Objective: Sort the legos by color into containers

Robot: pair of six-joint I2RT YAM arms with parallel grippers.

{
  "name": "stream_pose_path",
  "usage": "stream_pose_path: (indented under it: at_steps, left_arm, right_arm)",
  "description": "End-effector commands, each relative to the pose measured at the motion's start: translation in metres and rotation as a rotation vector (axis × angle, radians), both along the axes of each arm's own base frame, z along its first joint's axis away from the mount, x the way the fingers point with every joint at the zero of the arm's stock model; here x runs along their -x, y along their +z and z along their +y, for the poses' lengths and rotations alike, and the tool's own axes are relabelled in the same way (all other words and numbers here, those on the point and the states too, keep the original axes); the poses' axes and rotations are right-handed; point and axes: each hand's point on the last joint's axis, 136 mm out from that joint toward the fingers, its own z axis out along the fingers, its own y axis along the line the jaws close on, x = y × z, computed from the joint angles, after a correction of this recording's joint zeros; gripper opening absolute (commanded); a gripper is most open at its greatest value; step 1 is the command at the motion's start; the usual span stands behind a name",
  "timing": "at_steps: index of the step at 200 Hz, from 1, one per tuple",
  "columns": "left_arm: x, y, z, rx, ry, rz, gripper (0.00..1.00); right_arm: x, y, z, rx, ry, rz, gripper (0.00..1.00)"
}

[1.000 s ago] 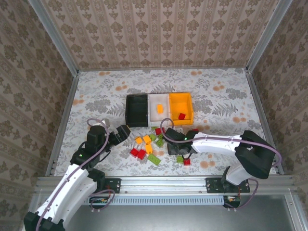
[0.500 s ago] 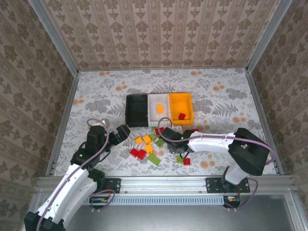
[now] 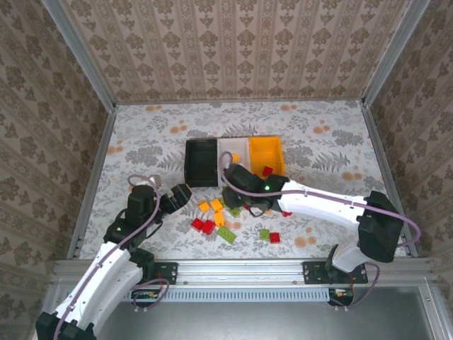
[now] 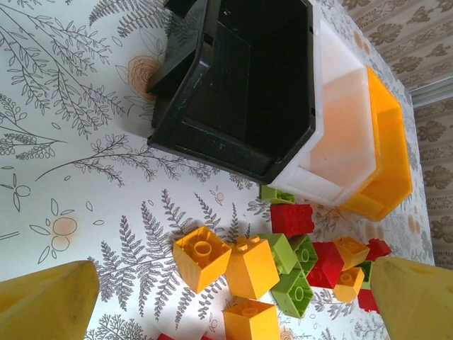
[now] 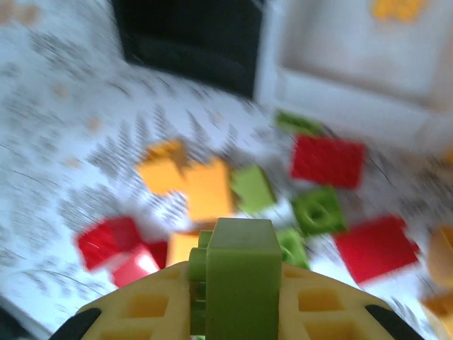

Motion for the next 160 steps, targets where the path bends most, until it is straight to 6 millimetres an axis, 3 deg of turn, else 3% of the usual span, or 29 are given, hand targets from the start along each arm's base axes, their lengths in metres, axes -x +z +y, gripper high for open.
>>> stream_pose_path:
  at_steps: [1,32,57,88,119,160]
  left_arm:
    - [0.003,-0.002,0.002,0.012,0.007,0.005,1.00]
    - [0.008,-0.002,0.006,0.006,0.013,0.009,1.00]
    - [0.011,-0.003,0.007,0.004,0.014,0.013,1.00]
    - [0.014,-0.004,0.008,0.005,0.016,0.020,1.00]
    - [0.013,-0.003,0.008,0.011,0.018,0.019,1.00]
    - [0.012,0.005,0.006,0.014,0.002,-0.008,1.00]
  right_arm:
    - [-0.021,0.006,0.034,0.015,0.077,-0.028,0.20]
    - [-0.073,0.006,0.067,-0.006,0.021,-0.047,0.21]
    - [-0.112,-0.006,0.079,0.006,-0.037,-0.060,0.22]
    - [-0.143,-0.027,0.087,0.032,-0.086,-0.050,0.28]
    - [-0.152,-0.023,0.087,0.020,-0.107,-0.060,0.44]
    - [-0.141,0.021,0.081,-0.062,-0.096,-0.116,0.62]
